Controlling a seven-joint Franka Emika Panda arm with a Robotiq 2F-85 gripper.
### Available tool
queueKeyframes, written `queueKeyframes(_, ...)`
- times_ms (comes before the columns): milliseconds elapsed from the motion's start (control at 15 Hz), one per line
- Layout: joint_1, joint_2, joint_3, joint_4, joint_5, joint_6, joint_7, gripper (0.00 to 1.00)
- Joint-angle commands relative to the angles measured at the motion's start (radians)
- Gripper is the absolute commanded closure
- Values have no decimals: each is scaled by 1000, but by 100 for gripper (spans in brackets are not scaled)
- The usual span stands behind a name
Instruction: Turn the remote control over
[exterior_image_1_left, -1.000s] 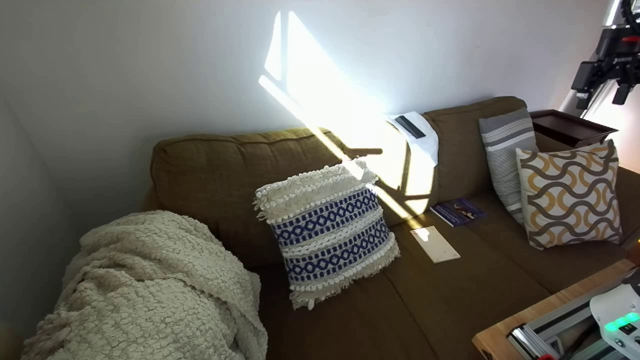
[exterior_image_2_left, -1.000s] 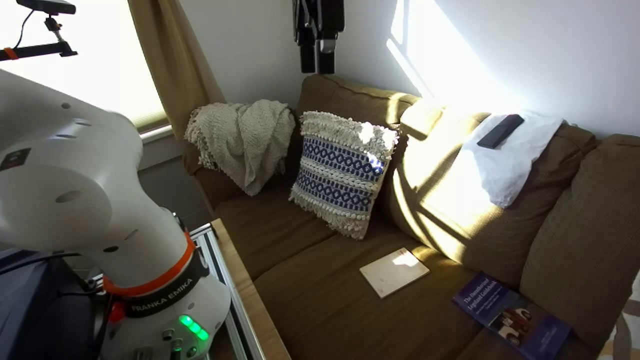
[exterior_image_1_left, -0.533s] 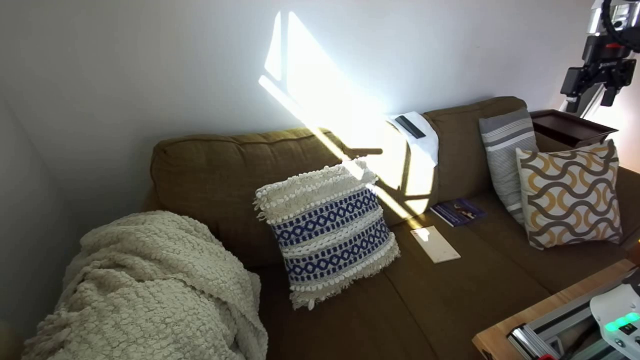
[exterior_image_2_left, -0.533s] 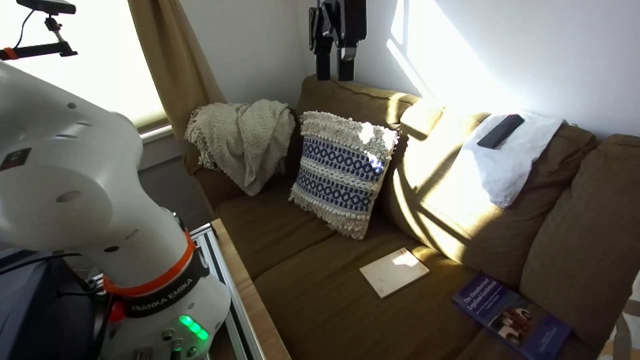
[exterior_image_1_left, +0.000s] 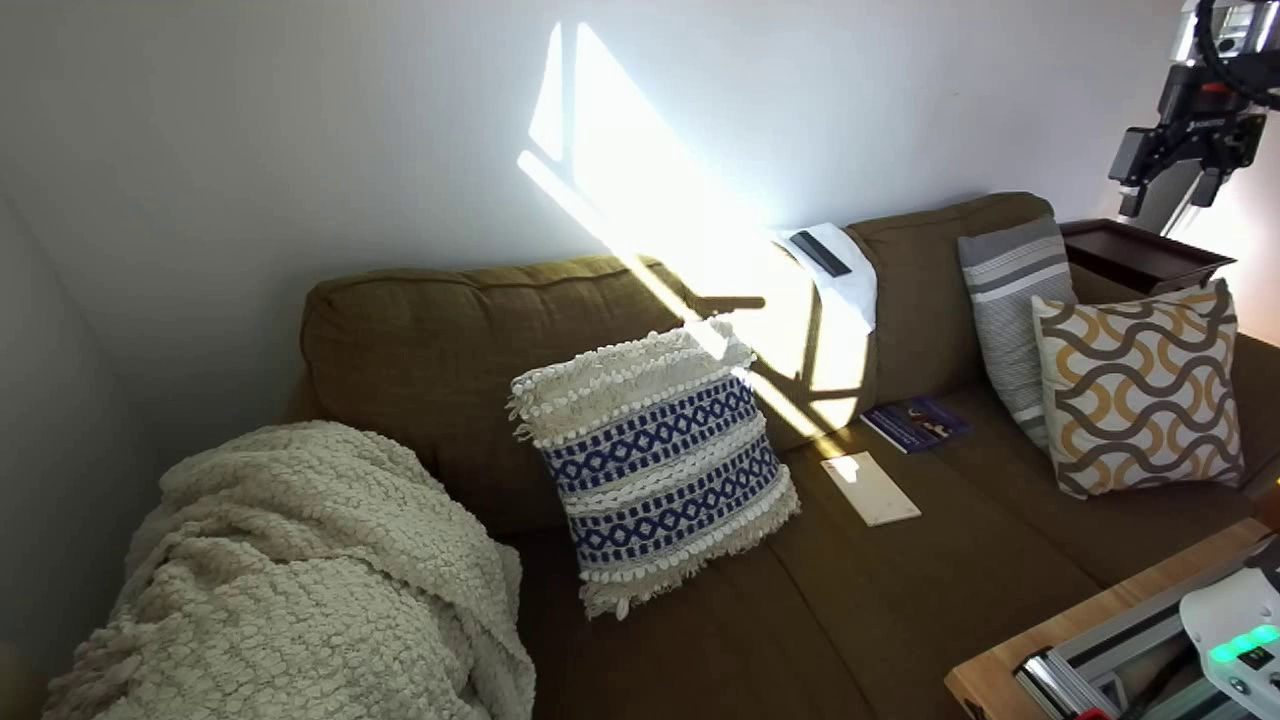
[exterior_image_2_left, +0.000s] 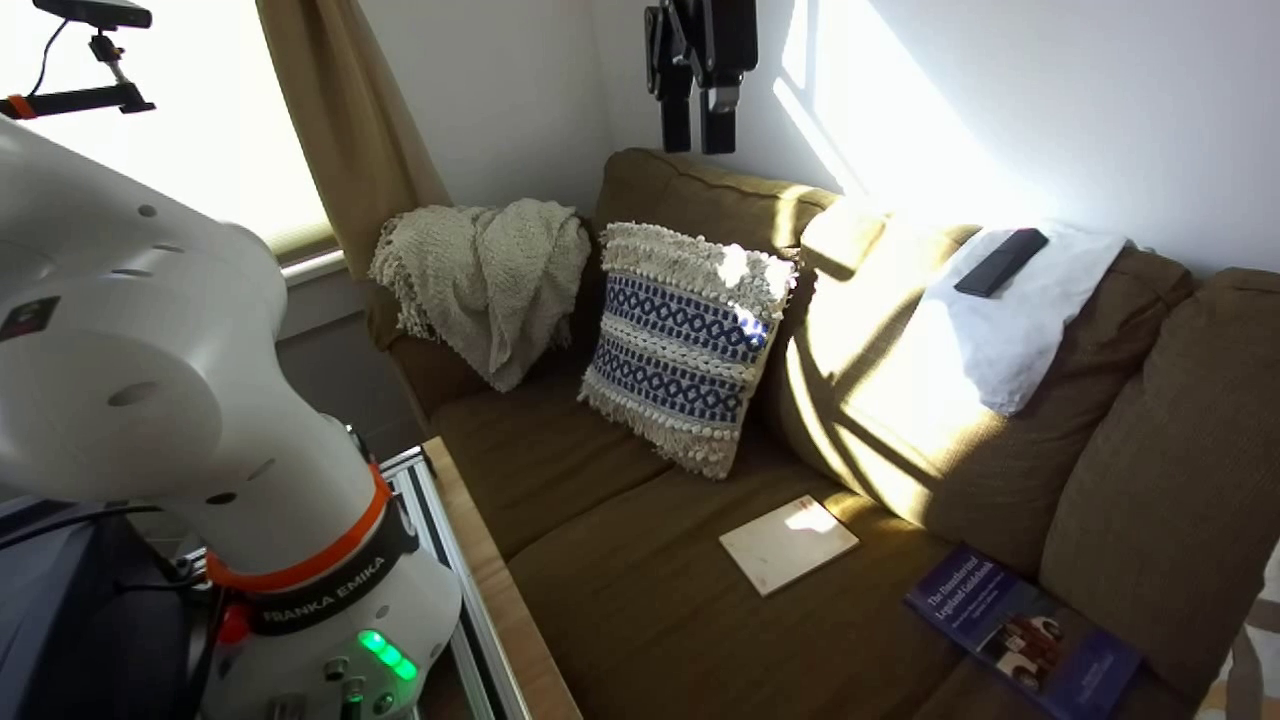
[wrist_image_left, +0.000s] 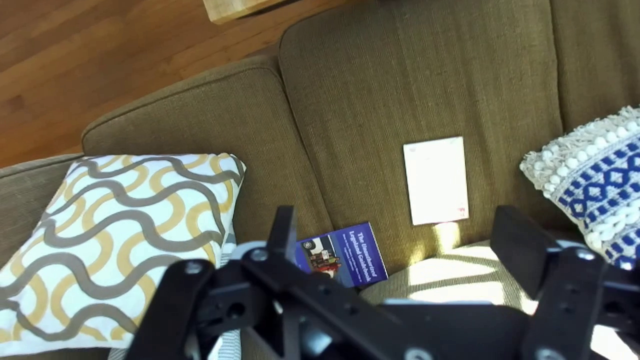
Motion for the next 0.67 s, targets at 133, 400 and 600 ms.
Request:
queueKeyframes(133,27,165,-42,50,17,260,-81,0)
queueKeyframes(400,58,304,-72,74,67,525,-257,0)
queueKeyframes(600,77,430,-88,130,148,624,-396,0)
